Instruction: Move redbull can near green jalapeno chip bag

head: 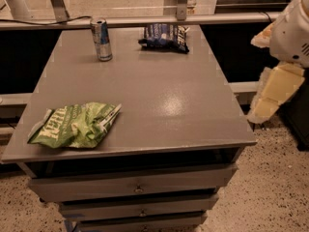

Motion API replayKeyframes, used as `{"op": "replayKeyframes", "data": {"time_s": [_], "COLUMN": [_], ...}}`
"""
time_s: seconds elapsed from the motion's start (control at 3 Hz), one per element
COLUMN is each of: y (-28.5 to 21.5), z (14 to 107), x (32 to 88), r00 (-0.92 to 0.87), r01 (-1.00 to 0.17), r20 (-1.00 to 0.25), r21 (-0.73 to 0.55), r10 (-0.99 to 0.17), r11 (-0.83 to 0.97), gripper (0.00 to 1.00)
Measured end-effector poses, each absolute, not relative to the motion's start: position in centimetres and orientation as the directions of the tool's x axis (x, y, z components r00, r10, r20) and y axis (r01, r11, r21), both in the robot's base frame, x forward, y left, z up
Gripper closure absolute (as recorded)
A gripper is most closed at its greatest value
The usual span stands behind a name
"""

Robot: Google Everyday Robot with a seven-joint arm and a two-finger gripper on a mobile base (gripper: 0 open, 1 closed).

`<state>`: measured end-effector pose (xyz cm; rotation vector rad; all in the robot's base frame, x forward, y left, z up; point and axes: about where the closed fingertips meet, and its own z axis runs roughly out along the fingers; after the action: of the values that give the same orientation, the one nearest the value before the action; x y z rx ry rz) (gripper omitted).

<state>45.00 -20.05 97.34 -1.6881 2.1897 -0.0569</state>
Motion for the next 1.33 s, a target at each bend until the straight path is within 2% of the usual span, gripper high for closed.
{"op": "replayKeyframes", "data": {"time_s": [0.67,1.33], "y": [-11.6,-0.9], "z": [94.7,97.5], "x": [53.9,63.6], "r00": [-0.180,-0.061], "r01": [-0.900,-0.857], "r20": [-0.587,-0.817], "r21": [-0.227,-0.252], "r10": [-0.790,-0.574], "r11": [0.373,0.449], "gripper": [0.00,0.00]}}
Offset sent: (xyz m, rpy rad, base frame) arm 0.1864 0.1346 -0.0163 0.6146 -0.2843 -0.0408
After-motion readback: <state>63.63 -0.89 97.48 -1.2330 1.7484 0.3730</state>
